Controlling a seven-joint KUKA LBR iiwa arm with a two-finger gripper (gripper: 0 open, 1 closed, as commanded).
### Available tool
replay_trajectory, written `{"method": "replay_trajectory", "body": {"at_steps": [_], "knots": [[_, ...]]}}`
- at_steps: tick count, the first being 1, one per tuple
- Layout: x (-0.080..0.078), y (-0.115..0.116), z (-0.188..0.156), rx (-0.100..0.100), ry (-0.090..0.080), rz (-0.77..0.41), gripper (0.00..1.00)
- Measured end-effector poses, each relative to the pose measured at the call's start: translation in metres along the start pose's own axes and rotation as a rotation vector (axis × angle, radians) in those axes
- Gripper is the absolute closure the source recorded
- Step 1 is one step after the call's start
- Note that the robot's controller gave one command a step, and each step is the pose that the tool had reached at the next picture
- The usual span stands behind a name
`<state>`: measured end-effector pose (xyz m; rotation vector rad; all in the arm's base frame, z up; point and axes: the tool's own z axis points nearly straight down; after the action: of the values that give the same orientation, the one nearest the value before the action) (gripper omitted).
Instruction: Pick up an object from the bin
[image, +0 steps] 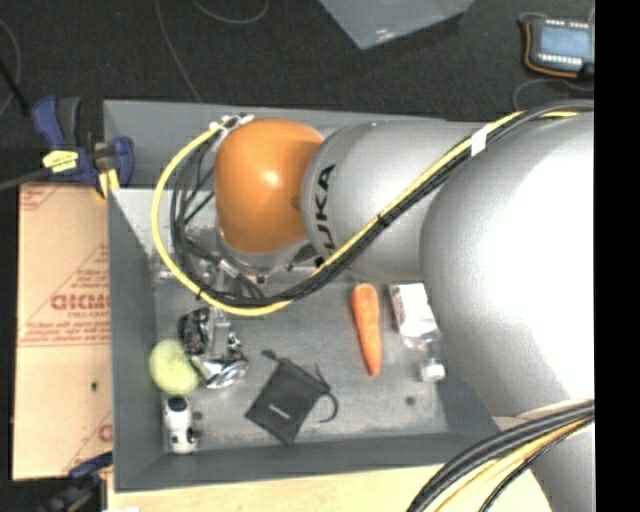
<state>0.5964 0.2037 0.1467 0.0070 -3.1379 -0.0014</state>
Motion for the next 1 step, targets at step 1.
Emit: {"method": "replay_trajectory", "body": {"at_steps": [1], "knots": [[-0.0009, -0.0008, -0.0045, -0.001, -0.005, 0.003, 0.0]]}}
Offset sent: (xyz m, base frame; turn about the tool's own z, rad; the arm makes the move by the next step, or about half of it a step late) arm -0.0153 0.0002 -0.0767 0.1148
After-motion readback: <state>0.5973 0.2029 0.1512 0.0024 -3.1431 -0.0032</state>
